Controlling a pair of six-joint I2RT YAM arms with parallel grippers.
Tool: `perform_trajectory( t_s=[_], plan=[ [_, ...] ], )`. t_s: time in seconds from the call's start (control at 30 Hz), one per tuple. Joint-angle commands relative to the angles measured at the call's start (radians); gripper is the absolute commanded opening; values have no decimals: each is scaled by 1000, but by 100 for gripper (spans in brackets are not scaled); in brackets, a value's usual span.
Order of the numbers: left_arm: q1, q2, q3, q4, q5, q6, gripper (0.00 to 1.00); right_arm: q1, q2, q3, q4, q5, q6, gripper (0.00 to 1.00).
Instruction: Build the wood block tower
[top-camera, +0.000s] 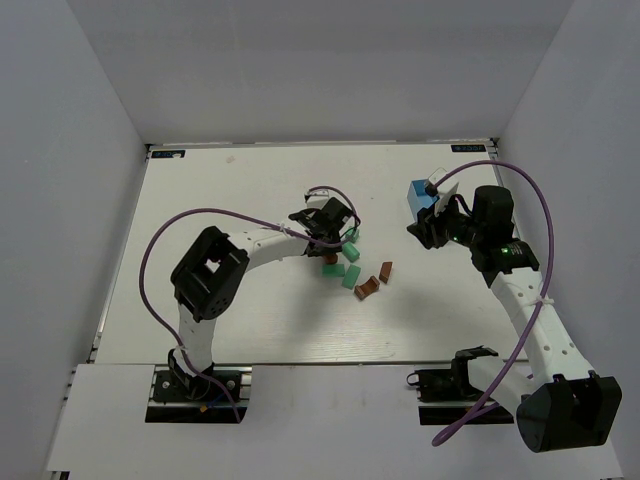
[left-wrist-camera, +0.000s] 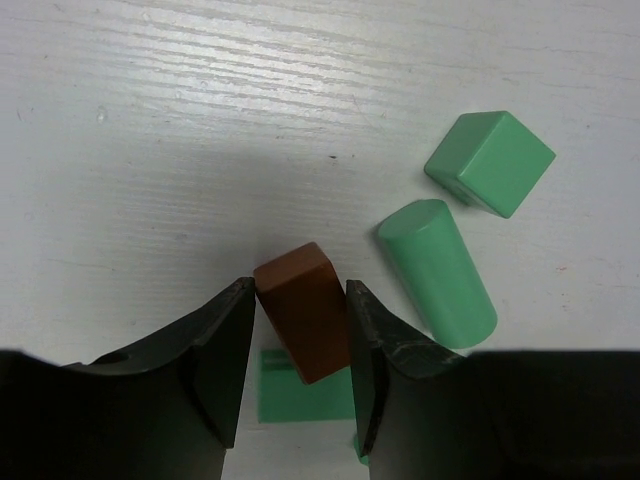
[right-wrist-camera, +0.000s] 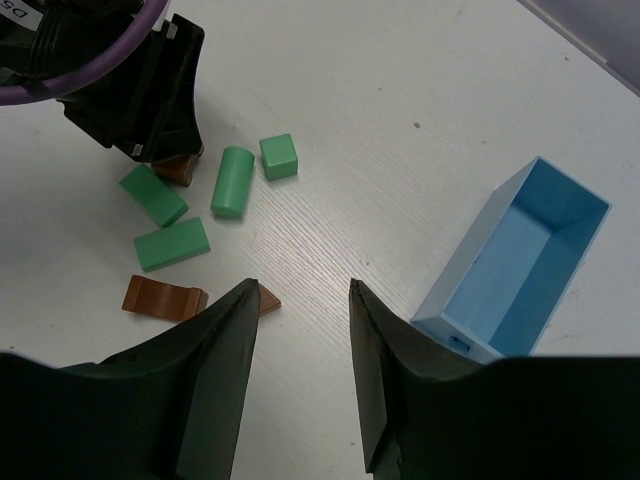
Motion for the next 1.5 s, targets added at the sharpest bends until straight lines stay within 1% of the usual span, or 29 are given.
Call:
perform_trajectory(
  t_s=[0.0,0.23,0.47,0.73,0.87,1.23,1.47],
  plan=[
    [7,-36,-35,-54,-27,18,52,-6,-15,2,34,-17,-8,48],
    [-2,-36,-17,-74,-36,46,62,-7,-15,2,35,-20,-8,48],
    [-11,-27,2,-83,-27,46,62,-7,-14,0,37,-19,-11,48],
    [-11,-56,-7,-53,13,46,62,-7,-17,-3,37,-22,-11,48],
    [-30,-74,-7,-43,22,46,62,-7,-15,-3,35,-22,-12,48],
    [-40,-94,2,-43,13,46,61,-7,-12,-4,34,-30,-15,48],
    [-40,-56,2,-66,-6,37,61,-10,-14,-4,34,-28,-14,48]
  ],
)
